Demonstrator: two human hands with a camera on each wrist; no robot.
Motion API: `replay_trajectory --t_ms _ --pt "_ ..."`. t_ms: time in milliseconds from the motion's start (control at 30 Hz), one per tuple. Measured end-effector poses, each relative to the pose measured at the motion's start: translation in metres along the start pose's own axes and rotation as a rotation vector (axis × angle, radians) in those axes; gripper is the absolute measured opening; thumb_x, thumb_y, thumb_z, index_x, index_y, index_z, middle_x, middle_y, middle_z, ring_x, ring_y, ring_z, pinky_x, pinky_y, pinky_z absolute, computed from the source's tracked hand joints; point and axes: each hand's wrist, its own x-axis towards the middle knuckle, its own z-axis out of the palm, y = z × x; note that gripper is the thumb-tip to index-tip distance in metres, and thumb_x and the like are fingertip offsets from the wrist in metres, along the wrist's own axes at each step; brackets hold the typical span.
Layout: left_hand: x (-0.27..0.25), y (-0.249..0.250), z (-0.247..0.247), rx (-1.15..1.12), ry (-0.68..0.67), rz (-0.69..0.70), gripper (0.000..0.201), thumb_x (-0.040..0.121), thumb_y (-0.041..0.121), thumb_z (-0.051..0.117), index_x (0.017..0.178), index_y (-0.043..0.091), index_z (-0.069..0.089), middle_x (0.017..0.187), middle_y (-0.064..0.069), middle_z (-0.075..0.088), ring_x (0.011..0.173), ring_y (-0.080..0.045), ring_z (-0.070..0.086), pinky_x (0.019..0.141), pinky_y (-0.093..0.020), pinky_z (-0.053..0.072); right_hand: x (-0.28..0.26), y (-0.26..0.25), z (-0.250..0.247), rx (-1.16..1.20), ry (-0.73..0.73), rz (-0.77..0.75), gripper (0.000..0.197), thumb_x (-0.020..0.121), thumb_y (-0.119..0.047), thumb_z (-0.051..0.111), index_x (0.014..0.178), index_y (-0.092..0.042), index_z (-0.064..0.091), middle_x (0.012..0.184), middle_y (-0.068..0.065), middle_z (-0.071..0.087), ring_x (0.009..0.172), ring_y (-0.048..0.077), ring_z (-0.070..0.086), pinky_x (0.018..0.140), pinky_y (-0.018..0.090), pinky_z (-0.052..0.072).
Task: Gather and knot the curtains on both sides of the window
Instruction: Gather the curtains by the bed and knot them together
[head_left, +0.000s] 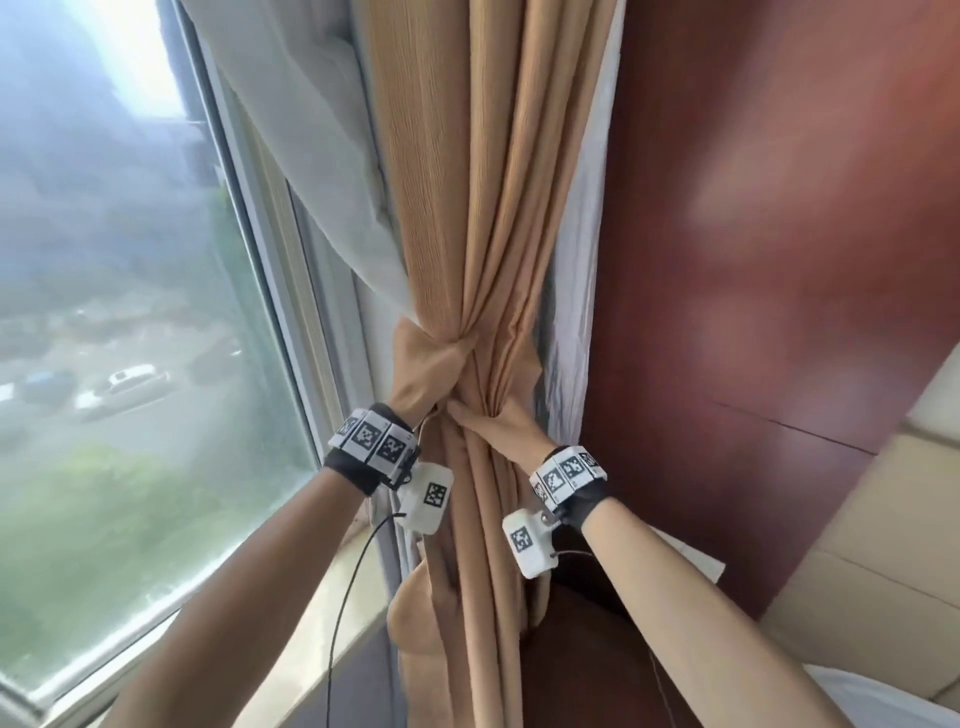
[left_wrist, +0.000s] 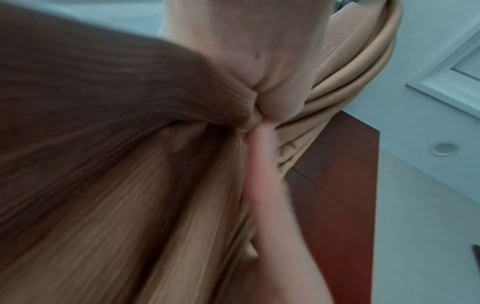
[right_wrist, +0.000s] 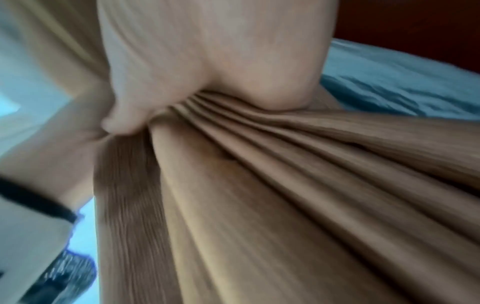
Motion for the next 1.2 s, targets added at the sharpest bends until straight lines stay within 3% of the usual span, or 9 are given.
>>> replay_trajectory --t_ms 133,267,367,500,600,767,867,1033,1200 --pt "0.009 -0.005 -0.006 0.002 0.036 -0.045 0.056 0.076 0.022 0.093 0.120 0.019 0.058 0.109 0.008 0.067 0.109 -0.018 0.066 0.091 -0.028 0.058 0.026 0.026 -0.029 0.137 0.247 -0.077 0.056 0.114 -0.036 0.039 0.165 -0.018 0.026 0.156 -0.015 0.037 0.148 -0.003 0.033 0.123 0.021 0.020" --pt "0.008 -0.001 0.007 0.031 0.068 -0.068 0.061 0.077 0.019 0.092 0.119 0.026 0.048 0.104 0.017 0.057 0.111 -0.015 0.058 0.096 -0.029 0.053 0.094 0.062 -0.102 0.167 0.609 -0.043 0.078 0.101 -0.053 0.052 0.166 -0.019 0.024 0.166 0.008 0.034 0.154 0.016 0.034 0.126 0.032 0.027" --pt "0.006 0.001 0.017 0.064 0.097 -0.107 0.071 0.076 0.023 0.093 0.132 0.018 0.050 0.116 0.006 0.059 0.114 -0.015 0.059 0.100 -0.031 0.052 0.147 0.075 -0.153 0.098 0.567 0.026 0.083 0.104 -0.048 0.059 0.167 -0.016 0.017 0.173 0.014 0.018 0.161 0.026 0.019 0.132 0.041 0.015" --pt "0.004 0.004 0.032 0.089 0.165 -0.140 0.065 0.076 0.021 0.093 0.123 0.025 0.049 0.122 0.001 0.063 0.117 -0.018 0.062 0.103 -0.037 0.055 0.201 0.074 -0.192 0.157 0.430 0.000 0.086 0.104 -0.047 0.061 0.168 -0.016 0.012 0.171 0.012 0.026 0.157 0.023 0.029 0.121 0.023 0.022" --pt "0.003 0.008 0.045 0.116 0.176 -0.150 0.061 0.076 0.021 0.093 0.119 0.028 0.051 0.123 0.000 0.065 0.117 -0.019 0.063 0.105 -0.042 0.055 0.243 0.104 -0.209 0.202 0.380 0.123 0.116 0.078 -0.083 0.066 0.166 -0.020 0.025 0.165 0.008 0.042 0.151 0.024 0.042 0.128 0.033 0.027" --pt "0.002 0.013 0.057 0.096 0.189 -0.121 0.053 0.078 0.012 0.091 0.108 0.032 0.052 0.105 0.013 0.063 0.101 -0.007 0.063 0.084 -0.009 0.054 0.289 0.166 -0.216 0.181 0.175 0.151 0.103 0.074 -0.090 0.063 0.146 -0.016 0.062 0.147 0.002 0.064 0.136 0.014 0.059 0.124 0.037 0.039" --pt "0.000 0.018 0.061 0.081 0.191 -0.177 0.054 0.068 0.031 0.096 0.107 0.032 0.059 0.109 -0.007 0.073 0.103 -0.030 0.072 0.092 -0.040 0.062 0.279 0.168 -0.211 0.269 0.043 0.188 0.104 0.070 -0.095 0.063 0.148 -0.025 0.061 0.147 -0.002 0.064 0.138 0.017 0.059 0.123 0.049 0.038" --pt "-0.001 0.021 0.066 0.087 0.185 -0.174 0.091 0.053 0.056 0.091 0.129 0.019 0.054 0.120 -0.010 0.071 0.110 -0.031 0.070 0.095 -0.048 0.060 0.166 0.081 -0.171 0.481 -0.118 0.133 0.049 0.112 -0.046 0.038 0.106 -0.015 0.075 0.082 -0.004 0.080 0.073 0.006 0.074 0.071 0.022 0.061" --pt "0.001 0.017 0.063 0.063 0.171 -0.141 0.083 0.063 0.043 0.093 0.133 0.013 0.060 0.126 -0.005 0.068 0.115 -0.020 0.068 0.101 -0.044 0.058 0.102 0.066 -0.149 0.612 -0.239 0.201 0.047 0.058 -0.047 0.098 0.046 -0.019 0.062 0.045 -0.009 0.049 0.036 0.003 0.043 0.041 0.015 0.036"
